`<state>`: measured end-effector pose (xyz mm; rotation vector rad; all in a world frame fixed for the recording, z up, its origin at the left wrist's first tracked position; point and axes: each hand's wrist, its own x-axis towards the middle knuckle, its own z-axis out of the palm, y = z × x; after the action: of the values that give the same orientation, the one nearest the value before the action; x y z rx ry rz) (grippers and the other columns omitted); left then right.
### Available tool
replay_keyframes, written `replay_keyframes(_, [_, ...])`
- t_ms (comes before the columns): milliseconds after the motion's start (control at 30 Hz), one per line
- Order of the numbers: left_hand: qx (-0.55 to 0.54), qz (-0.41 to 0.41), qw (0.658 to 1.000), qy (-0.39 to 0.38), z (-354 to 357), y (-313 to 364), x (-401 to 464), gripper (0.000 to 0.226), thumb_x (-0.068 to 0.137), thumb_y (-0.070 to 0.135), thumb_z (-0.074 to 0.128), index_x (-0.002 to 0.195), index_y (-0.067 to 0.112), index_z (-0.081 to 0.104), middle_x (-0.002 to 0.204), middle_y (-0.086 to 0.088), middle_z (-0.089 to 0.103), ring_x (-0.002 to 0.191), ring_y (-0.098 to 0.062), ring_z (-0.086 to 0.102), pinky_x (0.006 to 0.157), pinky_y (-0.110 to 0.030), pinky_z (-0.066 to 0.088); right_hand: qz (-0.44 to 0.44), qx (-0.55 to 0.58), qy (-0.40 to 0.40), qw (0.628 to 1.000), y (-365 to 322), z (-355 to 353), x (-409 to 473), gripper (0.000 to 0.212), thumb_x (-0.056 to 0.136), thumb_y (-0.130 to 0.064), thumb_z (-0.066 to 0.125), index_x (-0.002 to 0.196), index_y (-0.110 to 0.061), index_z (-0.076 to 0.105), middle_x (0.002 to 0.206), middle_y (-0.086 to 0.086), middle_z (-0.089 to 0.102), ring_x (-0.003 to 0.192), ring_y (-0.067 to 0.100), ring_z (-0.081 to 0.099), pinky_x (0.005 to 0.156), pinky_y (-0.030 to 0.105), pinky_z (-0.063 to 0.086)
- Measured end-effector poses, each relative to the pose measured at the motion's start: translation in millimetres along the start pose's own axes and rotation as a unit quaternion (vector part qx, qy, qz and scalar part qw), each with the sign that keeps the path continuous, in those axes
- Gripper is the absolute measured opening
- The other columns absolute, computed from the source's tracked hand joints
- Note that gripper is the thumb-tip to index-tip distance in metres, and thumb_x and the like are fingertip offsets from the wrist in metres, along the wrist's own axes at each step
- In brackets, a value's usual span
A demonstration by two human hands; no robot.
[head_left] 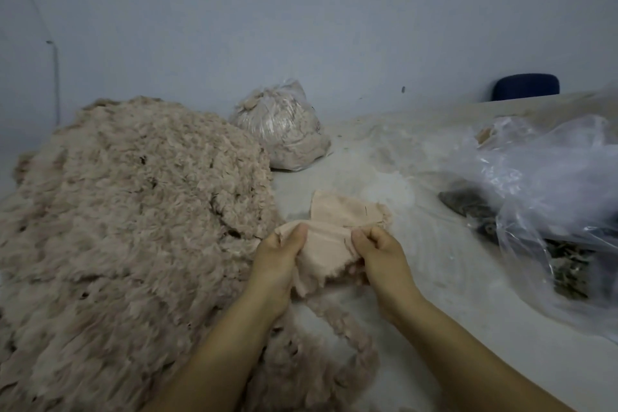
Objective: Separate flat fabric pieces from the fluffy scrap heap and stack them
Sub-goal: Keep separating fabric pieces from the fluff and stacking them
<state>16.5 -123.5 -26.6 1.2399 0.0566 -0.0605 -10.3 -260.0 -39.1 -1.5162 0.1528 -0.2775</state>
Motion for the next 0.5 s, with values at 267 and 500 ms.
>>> replay_keyframes(267, [0.335, 0.246, 0.905, 0.089, 35, 15, 58, 0.044, 0.098, 0.029, 0.048, 0.059, 0.017, 0.030, 0.054, 0.004, 0.033, 0.050, -0.011, 0.030, 0.044, -0.023, 0.020, -0.116, -0.120, 0.161, 0.973, -28, -22, 64, 0.018, 0.088, -0.029, 0.064, 0.071, -0.031, 0.064, 0.069, -0.018, 0.064, 0.069, 0.003, 0.058, 0.071, 0.025, 0.046])
replay_keyframes(500, [0.446, 0.152, 0.881, 0.039, 35, 1, 76, 0.033, 0.097, 0.046, 0.038, 0.114, 0.018, 0.043, 0.089, -0.010, 0.057, 0.079, -0.028, 0.056, 0.061, -0.032, 0.036, -0.083, -0.167, 0.170, 0.968, -3, -41, 75, 0.012, 0.089, -0.029, 0.063, 0.092, -0.023, 0.073, 0.079, -0.017, 0.063, 0.073, -0.001, 0.055, 0.075, 0.017, 0.041])
